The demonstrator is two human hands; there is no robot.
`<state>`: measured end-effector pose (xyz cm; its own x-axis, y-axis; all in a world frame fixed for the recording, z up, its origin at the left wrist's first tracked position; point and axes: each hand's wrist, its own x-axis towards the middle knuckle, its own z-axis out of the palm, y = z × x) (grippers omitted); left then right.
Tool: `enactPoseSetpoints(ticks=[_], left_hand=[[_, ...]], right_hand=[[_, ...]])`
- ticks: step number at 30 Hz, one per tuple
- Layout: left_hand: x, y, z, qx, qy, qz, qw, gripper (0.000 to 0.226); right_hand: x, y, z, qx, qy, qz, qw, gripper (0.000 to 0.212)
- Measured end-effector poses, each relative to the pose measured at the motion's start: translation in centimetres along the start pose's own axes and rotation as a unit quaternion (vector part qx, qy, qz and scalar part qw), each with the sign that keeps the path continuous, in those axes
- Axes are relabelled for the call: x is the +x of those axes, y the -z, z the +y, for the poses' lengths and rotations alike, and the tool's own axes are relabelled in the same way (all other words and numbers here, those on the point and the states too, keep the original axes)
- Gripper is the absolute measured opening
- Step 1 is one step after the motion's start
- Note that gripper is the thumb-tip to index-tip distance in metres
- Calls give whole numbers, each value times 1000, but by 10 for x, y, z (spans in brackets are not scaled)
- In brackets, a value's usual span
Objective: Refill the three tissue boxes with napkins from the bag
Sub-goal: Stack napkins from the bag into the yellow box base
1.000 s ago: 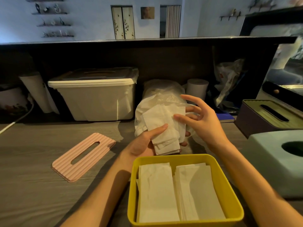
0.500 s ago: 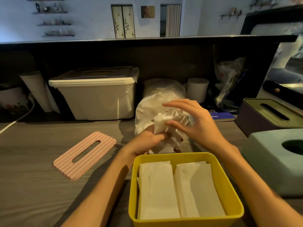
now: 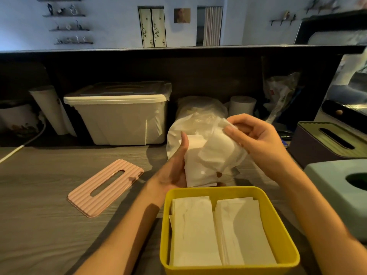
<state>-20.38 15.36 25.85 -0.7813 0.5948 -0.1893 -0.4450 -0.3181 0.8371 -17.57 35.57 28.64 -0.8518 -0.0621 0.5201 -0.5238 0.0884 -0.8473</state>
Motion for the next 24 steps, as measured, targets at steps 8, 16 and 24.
enactPoseSetpoints(ticks=[8,16,24], left_hand=[[2,0,-8,10,-38,-1,999,63],[1,1,-9,111,-46,-20,993,17],[4,5,-12,108,-27,-1,994,35]], right_hand=[[-2,-27,24,-177,37,17,983,16],[-2,-27,30,-216,60,29,974,14],[-2,-21,27,-182,37,21,982,23]])
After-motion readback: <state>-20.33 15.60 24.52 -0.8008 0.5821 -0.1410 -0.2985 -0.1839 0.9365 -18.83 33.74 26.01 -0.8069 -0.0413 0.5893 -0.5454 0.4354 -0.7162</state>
